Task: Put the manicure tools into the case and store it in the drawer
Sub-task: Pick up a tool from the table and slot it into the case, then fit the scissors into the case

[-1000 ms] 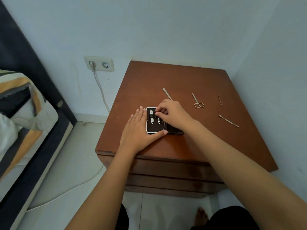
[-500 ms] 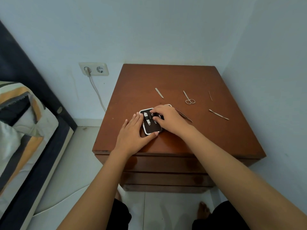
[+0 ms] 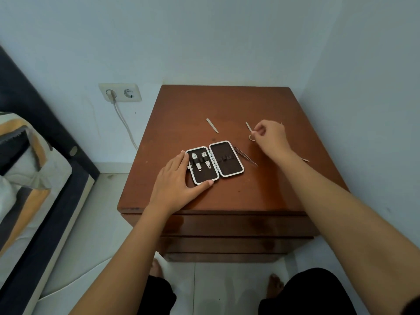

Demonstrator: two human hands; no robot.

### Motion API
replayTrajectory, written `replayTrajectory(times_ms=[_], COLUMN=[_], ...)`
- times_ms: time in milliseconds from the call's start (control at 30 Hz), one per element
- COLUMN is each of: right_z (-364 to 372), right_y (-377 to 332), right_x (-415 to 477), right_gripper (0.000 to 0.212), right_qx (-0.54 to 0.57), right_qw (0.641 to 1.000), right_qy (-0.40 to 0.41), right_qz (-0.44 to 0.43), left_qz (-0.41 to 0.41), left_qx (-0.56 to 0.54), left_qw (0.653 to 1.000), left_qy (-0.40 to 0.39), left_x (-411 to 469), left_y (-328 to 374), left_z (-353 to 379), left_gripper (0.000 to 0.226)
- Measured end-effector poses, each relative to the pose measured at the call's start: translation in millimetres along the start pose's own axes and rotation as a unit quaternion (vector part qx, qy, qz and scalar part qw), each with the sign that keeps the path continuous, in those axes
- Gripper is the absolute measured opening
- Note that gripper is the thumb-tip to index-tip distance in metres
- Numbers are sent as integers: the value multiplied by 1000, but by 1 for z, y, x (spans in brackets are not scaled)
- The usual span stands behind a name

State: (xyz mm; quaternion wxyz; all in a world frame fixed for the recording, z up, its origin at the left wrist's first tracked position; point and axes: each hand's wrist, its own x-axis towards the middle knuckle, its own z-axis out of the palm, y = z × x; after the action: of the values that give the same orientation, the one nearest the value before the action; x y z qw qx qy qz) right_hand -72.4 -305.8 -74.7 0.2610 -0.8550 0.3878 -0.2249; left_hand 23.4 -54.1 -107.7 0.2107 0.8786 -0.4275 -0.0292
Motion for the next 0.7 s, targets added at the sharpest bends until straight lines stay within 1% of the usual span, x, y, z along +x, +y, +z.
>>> replayTrajectory(times_ms=[133,233,333,400,467,567,633,700], right_z=[4,9,9,6,2,3,7,11], right_y=[12,10,2,-5,-17,-38,-47,-49], right_x=[7,5,-1,-9,-26,-63,-87,-102], right_gripper=[18,16,25,30,32,26,20,18], right_qx=[-1,19,-36,-44,-8,72,73,59], right_qw=[998,997,996,995,997,992,986,982], right_qy=[-6,3,-30,-53,-65,-103,-146,-172], right_qz=[64,78,80,72,44,0,-29,-44], left_qz=[-3,-3,-4,-6,-4,3,12,20], left_qx=[-4,-3,-3,-8,-11,-13,-11,-8], left_qw=[1000,1000,1000,1000,1000,999,999,998], left_qy=[-15,-15,-18,-20,-23,-37,-50,-64], left_x=[0,0,-2,-2,-2,-3,-4,-4], left_y=[0,1,1,1,0,-2,-2,-3], left_z=[2,1,0,-1,-1,-2,-3,-5], left_gripper=[104,103,103,102,102,102,102,97])
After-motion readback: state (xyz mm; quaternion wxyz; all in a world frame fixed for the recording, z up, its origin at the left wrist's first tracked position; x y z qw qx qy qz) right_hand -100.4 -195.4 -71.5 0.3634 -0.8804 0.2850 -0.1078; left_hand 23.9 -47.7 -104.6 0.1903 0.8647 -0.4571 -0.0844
